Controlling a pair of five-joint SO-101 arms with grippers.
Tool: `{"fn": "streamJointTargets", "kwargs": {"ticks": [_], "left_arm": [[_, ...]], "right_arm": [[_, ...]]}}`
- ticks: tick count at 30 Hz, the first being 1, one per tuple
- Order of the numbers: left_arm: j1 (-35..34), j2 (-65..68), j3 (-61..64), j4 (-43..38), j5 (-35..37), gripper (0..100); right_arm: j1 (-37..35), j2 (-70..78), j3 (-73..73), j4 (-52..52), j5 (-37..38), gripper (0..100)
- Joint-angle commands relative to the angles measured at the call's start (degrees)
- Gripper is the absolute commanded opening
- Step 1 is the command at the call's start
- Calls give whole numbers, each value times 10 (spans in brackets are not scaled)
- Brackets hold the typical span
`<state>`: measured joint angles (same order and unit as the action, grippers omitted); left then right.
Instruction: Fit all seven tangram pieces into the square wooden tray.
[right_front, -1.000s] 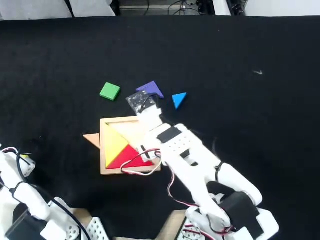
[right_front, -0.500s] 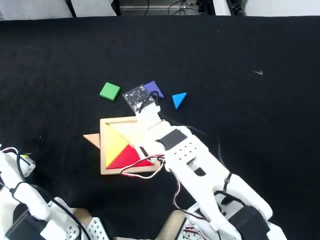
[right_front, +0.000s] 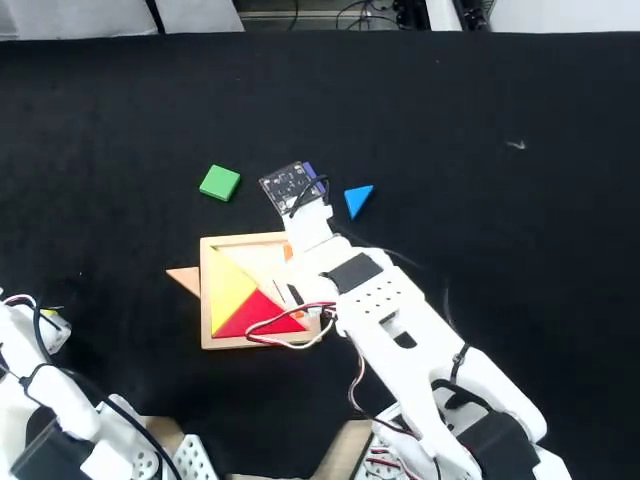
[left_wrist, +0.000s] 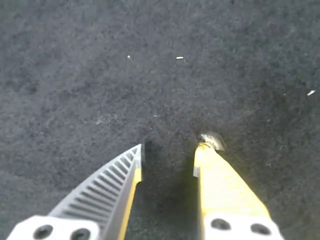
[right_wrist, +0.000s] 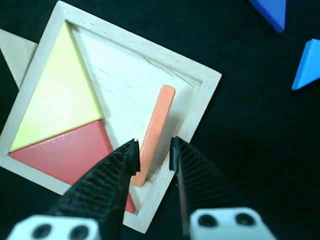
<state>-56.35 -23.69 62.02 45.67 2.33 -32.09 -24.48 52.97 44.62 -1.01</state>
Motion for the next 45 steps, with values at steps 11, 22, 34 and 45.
{"fn": "streamJointTargets", "kwargs": {"ticks": [11,22,34,45], "left_arm": [[8,-13,-6,-9,-7,184],[8,-13,-6,-9,-7,184],[8,-14,-6,-9,-7,184],[8,-15,-6,-9,-7,184]], "right_arm": [[-1,-10,-9,-15,5,109],[-1,44,-36,-15,1,109],[-12,73,-61,-10,1,109],[-41,66,-75,4,5,109]]}}
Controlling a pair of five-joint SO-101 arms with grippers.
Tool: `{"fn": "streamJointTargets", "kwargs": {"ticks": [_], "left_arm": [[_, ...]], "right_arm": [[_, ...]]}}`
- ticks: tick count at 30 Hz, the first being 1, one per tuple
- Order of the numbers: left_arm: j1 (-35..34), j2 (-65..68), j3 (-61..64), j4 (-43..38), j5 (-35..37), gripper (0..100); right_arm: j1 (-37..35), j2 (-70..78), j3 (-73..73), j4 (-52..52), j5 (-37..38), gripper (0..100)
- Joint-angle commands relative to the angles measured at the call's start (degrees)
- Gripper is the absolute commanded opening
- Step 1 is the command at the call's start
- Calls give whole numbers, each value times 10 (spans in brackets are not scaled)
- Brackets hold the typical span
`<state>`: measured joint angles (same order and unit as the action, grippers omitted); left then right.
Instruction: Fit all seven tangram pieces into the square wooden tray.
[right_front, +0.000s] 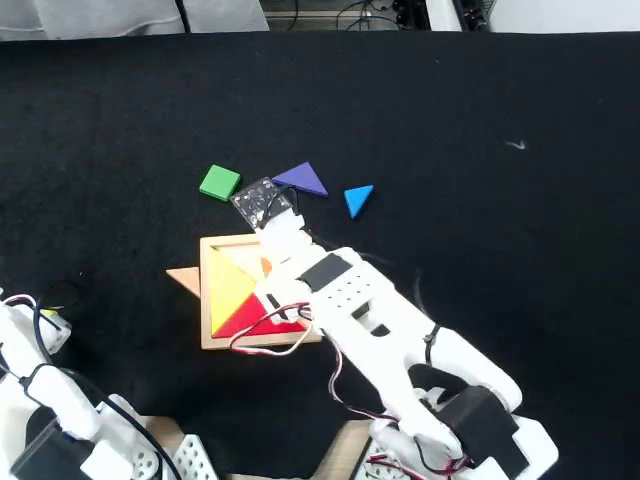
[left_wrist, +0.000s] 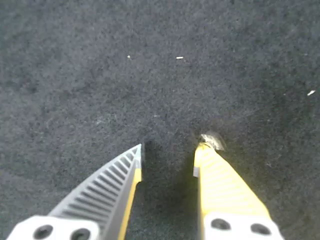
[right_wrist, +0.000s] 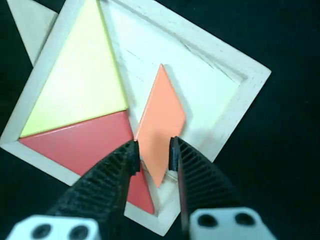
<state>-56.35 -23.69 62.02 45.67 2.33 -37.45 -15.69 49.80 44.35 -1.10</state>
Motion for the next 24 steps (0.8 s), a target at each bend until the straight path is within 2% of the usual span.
{"fn": "streamJointTargets", "kwargs": {"ticks": [1,6,9,14,24], "left_arm": [[8,-15,-6,-9,-7,184],[8,-14,-6,-9,-7,184],[8,-13,-6,-9,-7,184],[8,-12,-4,-13,-7,184],[8,-11,-1,-25,-7,184]], "right_arm": [[19,-26,-50,7,6,109],[25,-8,-105,3,60,101],[25,52,-174,7,62,65],[4,172,-265,57,62,60],[0,216,-284,62,62,60]]}}
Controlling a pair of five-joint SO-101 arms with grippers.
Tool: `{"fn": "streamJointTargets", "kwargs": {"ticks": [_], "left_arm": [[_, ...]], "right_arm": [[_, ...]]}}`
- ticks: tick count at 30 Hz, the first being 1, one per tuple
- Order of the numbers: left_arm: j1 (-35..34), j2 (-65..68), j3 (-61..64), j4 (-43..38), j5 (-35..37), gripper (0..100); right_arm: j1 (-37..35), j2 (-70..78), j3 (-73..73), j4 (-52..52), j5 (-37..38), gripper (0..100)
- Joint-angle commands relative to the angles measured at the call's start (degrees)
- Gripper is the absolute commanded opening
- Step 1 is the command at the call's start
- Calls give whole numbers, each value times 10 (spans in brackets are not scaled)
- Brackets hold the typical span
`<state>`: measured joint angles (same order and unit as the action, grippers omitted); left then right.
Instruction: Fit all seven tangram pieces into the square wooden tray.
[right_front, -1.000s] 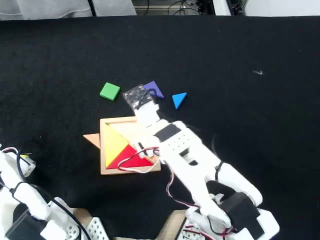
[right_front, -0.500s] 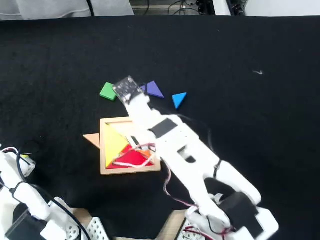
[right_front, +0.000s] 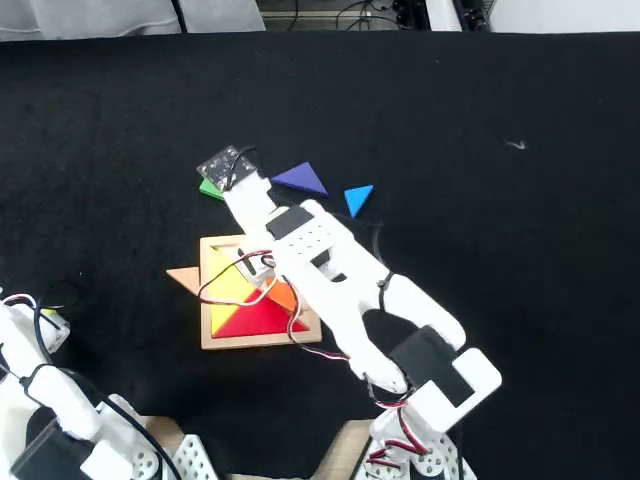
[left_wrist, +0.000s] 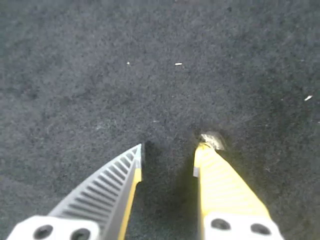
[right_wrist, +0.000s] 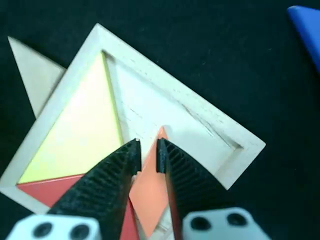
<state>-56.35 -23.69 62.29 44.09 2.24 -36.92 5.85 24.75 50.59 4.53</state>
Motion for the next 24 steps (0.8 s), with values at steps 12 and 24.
{"fn": "streamJointTargets", "kwargs": {"ticks": [12,24], "left_arm": [[8,-11,-4,-11,-6,184],[8,-11,-4,-11,-6,184]], "right_arm": [[-4,0,-12,-43,29,60],[14,50,-37,-40,30,61]]}}
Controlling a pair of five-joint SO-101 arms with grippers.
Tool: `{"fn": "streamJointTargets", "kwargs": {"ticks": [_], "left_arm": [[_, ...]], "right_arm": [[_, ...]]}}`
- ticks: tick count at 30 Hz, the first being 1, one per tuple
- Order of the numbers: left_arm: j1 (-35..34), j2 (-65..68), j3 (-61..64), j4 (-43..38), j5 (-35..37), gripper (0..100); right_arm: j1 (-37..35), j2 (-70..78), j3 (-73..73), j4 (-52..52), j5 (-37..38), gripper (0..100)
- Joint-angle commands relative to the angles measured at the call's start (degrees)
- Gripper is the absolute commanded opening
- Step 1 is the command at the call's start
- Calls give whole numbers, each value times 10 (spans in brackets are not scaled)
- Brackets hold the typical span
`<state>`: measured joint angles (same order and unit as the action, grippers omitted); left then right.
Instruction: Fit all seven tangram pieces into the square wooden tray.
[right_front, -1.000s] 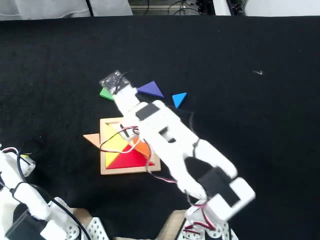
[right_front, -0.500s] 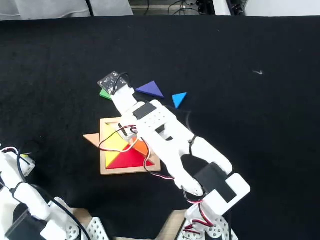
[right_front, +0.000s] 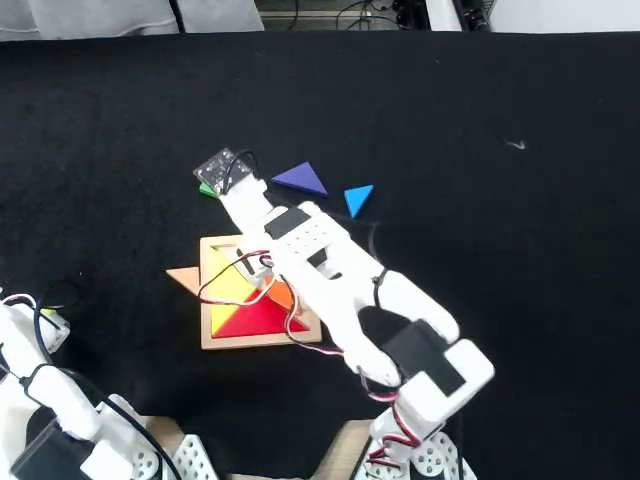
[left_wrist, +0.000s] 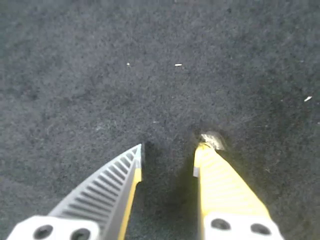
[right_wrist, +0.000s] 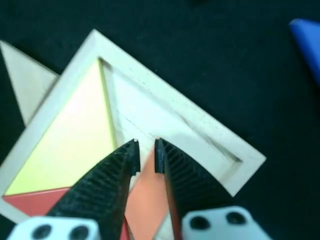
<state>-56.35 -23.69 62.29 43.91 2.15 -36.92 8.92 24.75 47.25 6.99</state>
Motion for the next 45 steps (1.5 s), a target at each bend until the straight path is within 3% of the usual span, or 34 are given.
{"fn": "streamJointTargets", "kwargs": {"ticks": [1,14,23,34,45], "left_arm": [[8,-11,-4,-9,-5,184],[8,-11,-4,-10,-5,184],[8,-11,-3,-10,-5,184],[8,-11,-3,-10,-5,184],[8,-11,-3,-10,-5,184]], "right_arm": [[12,26,-40,-5,5,61],[15,31,-37,17,31,60],[65,29,-20,30,34,60],[36,23,-18,58,34,60],[35,-75,61,33,56,61]]}}
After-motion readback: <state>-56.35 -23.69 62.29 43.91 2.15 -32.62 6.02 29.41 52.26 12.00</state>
